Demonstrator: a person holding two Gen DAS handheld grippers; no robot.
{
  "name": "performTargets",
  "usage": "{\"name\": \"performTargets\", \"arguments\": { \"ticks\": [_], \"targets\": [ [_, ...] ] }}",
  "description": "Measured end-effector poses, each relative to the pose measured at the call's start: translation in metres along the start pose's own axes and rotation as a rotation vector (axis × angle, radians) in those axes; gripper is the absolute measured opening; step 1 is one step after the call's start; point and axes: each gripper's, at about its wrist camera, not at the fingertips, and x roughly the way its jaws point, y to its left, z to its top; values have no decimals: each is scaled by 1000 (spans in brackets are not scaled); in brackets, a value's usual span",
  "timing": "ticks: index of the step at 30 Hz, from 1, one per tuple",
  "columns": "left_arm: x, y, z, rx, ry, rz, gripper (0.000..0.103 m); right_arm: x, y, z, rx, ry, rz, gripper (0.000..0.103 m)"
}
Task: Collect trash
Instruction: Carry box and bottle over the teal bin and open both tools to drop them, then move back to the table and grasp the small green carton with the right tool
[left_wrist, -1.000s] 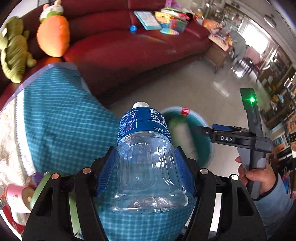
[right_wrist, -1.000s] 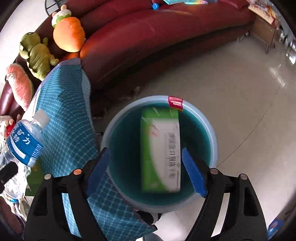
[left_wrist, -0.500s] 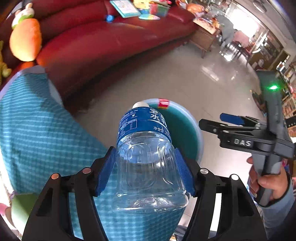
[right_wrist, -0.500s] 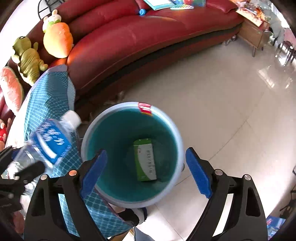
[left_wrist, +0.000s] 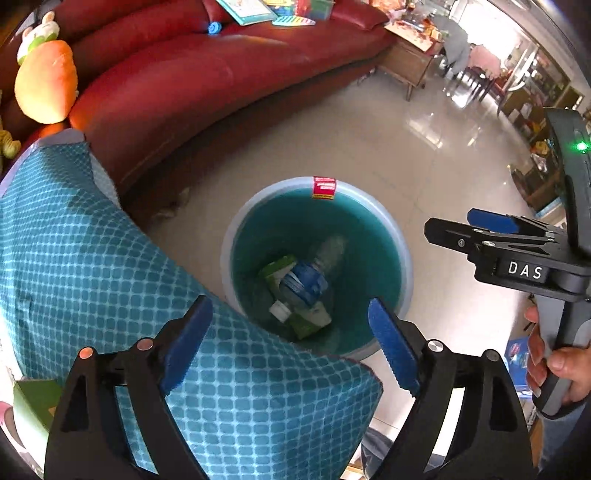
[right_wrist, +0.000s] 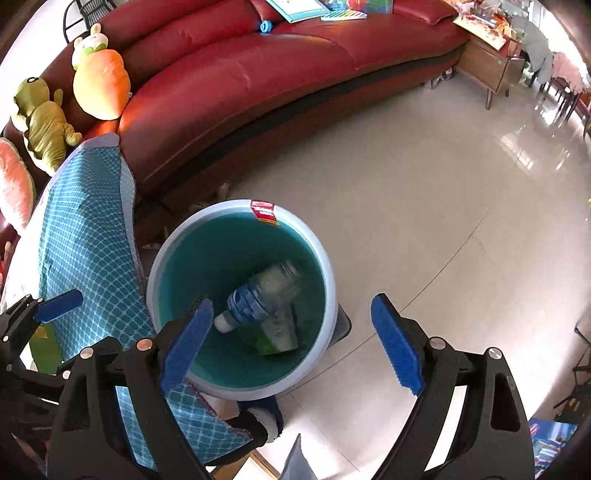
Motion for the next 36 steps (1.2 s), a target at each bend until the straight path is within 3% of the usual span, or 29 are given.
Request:
{"name": "performTargets", "arguments": {
  "ticks": [13, 22, 36],
  "targets": [
    [-76, 47, -48, -89, -74, 20, 90, -26, 53, -17, -92, -16, 16, 87],
    [-137, 100, -104, -185, -136, 87, 94, -43, 131, -49, -223, -19, 76, 87],
    [-190, 196, -187, -397, -181, 186, 96, -38, 245, -99, -465, 36, 139, 87]
  ]
}}
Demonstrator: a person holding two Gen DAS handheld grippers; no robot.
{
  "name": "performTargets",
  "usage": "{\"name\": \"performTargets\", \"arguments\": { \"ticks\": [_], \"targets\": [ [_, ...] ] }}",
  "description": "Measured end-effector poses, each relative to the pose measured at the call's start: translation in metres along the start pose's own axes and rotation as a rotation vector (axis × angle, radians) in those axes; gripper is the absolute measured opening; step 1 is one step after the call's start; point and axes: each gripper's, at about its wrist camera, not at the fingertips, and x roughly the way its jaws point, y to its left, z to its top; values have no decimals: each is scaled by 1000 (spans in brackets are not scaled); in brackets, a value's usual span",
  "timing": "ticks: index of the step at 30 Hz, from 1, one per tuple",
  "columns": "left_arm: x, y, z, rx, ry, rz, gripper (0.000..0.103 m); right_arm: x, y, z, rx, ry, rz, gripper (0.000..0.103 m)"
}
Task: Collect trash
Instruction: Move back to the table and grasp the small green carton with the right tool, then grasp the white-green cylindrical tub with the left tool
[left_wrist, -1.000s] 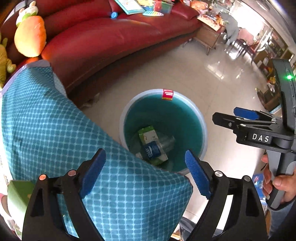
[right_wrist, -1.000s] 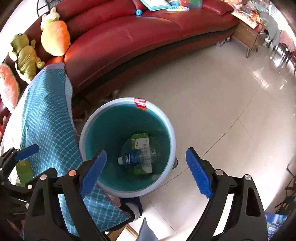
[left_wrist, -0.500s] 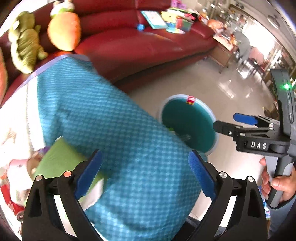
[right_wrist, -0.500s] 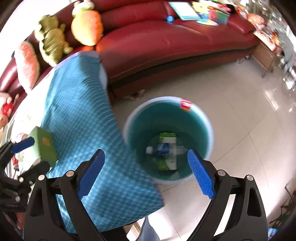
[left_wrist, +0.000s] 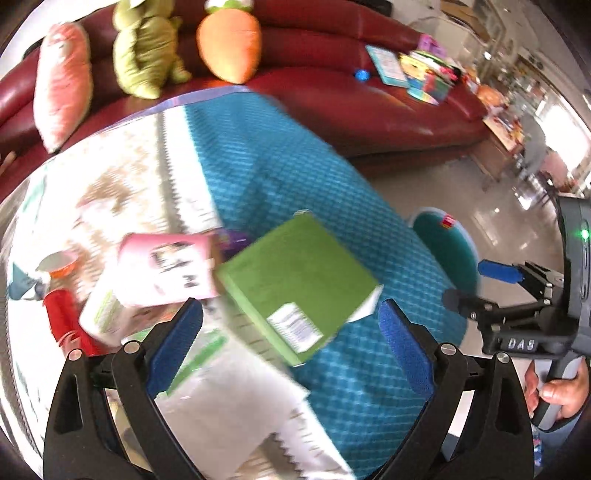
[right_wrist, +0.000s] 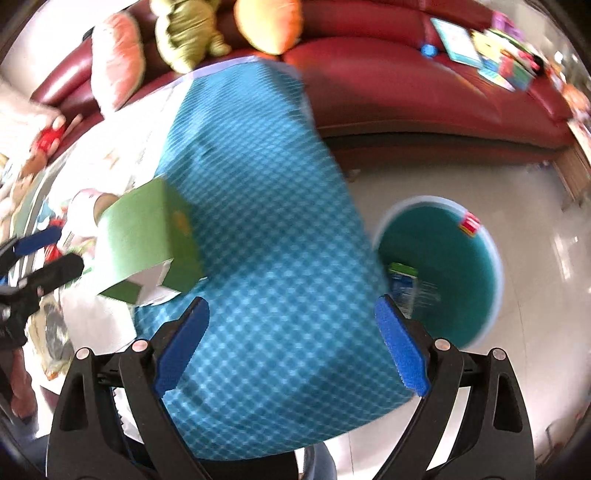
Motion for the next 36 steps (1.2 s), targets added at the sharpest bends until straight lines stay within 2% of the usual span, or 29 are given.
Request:
{"name": "performTargets", "arguments": {
  "ticks": [10, 18, 23, 24, 25, 26, 28, 29, 32, 33, 36],
  "targets": [
    [-9, 72, -14, -168, -24, 80, 96, 28, 63, 8, -127, 22, 17, 87],
    [-7, 102, -19, -237, -23, 91, 96, 47, 95, 16, -225, -22, 5, 87],
    [-8, 111, -22, -253, -26, 108, 96, 54, 108, 22, -256, -45, 28, 79],
    [-8, 113, -22, -255, -26, 110, 96, 55, 109, 23, -261, -49, 33, 73],
    [-8, 116, -23, -255, -26, 115, 96, 56, 112, 25, -267, -55, 42, 62],
    [-8, 119, -23, -257, -26, 124, 96, 57, 113, 27, -270, -57, 50, 57],
    [-8, 127, -24, -263, -24, 141, 96, 59, 116, 31, -275, -54, 58, 28],
    [-7, 131, -24, -268, -20, 153, 96, 60, 117, 32, -277, -55, 47, 20],
    [-7, 142, -25, -284, -16, 165, 96, 56, 112, 36, -254, -61, 64, 13],
    [-6, 145, -24, -285, -13, 167, 96, 53, 111, 38, -254, -77, 53, 7],
    [-3, 143, -20, -255, -1, 180, 96, 43, 103, 43, -228, -96, 56, 4]
  ]
}}
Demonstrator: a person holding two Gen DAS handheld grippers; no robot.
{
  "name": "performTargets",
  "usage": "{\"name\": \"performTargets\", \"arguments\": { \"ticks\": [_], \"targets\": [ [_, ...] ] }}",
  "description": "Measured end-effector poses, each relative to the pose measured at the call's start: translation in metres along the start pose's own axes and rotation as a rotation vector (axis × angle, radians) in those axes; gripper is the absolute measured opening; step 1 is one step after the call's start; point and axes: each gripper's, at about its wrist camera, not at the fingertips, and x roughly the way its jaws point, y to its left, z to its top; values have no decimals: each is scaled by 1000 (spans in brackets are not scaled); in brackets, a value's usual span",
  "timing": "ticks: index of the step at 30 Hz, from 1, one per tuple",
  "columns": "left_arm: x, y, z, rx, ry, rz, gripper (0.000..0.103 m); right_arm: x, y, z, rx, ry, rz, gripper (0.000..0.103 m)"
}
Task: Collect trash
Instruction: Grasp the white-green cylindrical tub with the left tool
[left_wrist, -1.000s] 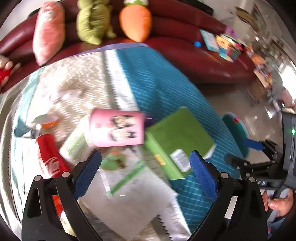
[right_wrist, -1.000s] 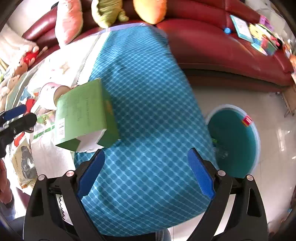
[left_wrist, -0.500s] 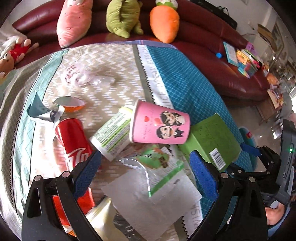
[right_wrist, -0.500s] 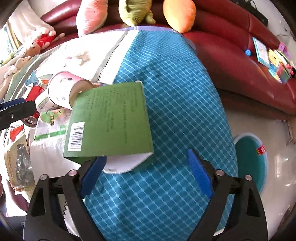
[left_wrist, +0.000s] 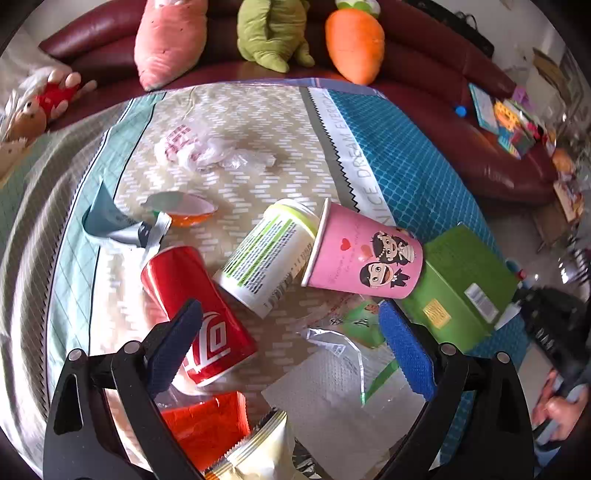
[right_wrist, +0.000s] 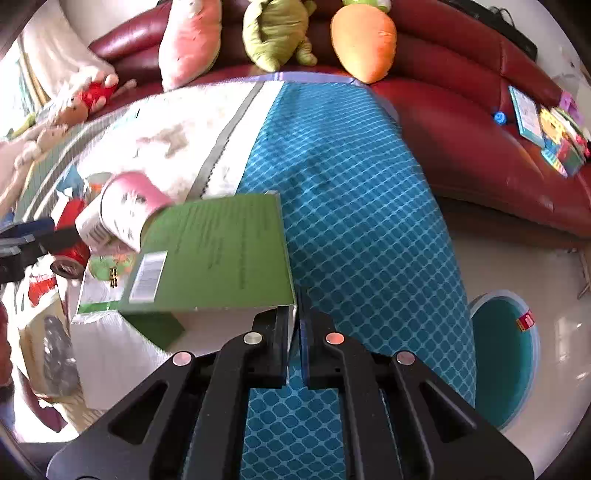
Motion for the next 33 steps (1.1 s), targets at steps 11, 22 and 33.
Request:
{"name": "performTargets", "arguments": {
  "ticks": [11, 22, 33],
  "targets": [
    [-4, 17, 19, 143, -60, 58, 90, -19, -19, 4, 11, 3, -46, 4],
    [36, 17, 35, 399, 100, -55, 59, -17, -8, 15, 9, 44, -75, 5],
    [83, 4, 27, 391, 158, -65, 51, -13, -9, 22, 22, 56, -109, 5]
  ]
}}
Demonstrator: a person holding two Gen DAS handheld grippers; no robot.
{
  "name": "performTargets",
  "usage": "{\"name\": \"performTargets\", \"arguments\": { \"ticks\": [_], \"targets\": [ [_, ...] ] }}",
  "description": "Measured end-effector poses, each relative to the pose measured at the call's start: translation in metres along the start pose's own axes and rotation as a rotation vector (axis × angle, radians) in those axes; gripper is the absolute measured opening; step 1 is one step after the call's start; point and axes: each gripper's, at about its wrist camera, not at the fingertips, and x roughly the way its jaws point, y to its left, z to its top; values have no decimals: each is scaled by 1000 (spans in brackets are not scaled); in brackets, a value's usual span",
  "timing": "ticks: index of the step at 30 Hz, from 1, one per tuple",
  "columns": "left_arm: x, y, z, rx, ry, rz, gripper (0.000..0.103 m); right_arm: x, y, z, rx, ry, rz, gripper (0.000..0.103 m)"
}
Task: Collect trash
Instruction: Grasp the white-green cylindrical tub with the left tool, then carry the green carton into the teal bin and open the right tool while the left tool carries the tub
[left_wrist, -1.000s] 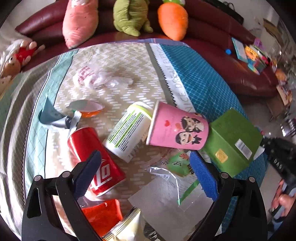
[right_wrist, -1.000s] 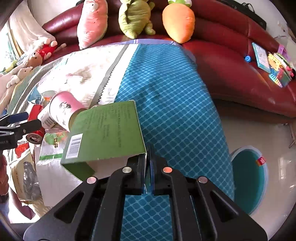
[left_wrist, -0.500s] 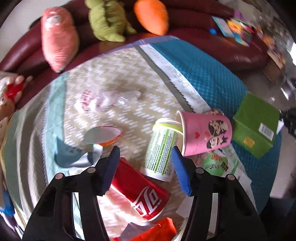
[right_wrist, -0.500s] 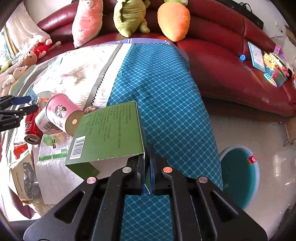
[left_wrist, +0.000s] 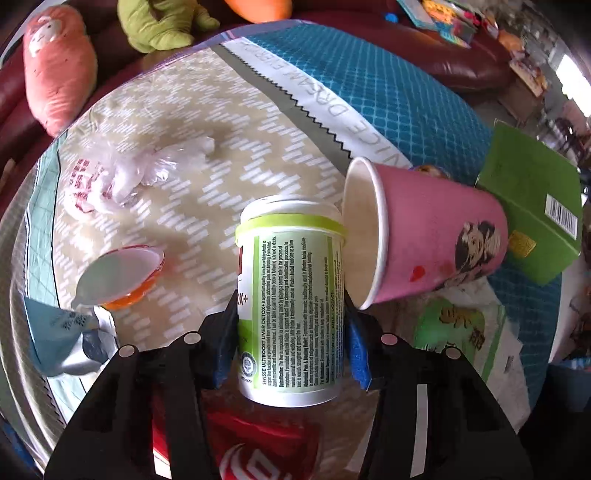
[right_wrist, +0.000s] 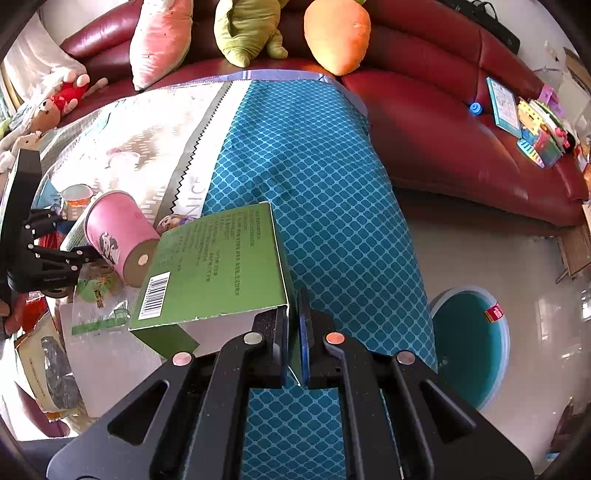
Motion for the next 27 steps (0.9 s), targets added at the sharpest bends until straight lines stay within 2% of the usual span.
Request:
{"name": "performTargets", "arguments": {
  "ticks": [6, 13, 21, 27],
  "targets": [
    [-34, 18, -4, -127, -85, 45, 51, -13, 0, 5, -11, -41, -9, 5],
    [-95, 17, -8, -172, -207, 35, 51, -29, -8, 1, 6, -84, 5, 5],
    [-132, -50, 4, -98, -286, -14, 51, -54, -35, -14, 56, -137, 11, 5],
    [-128, -110, 15, -40, -271, -66, 51, -69, -80, -36, 131, -164, -4, 5]
  ]
}}
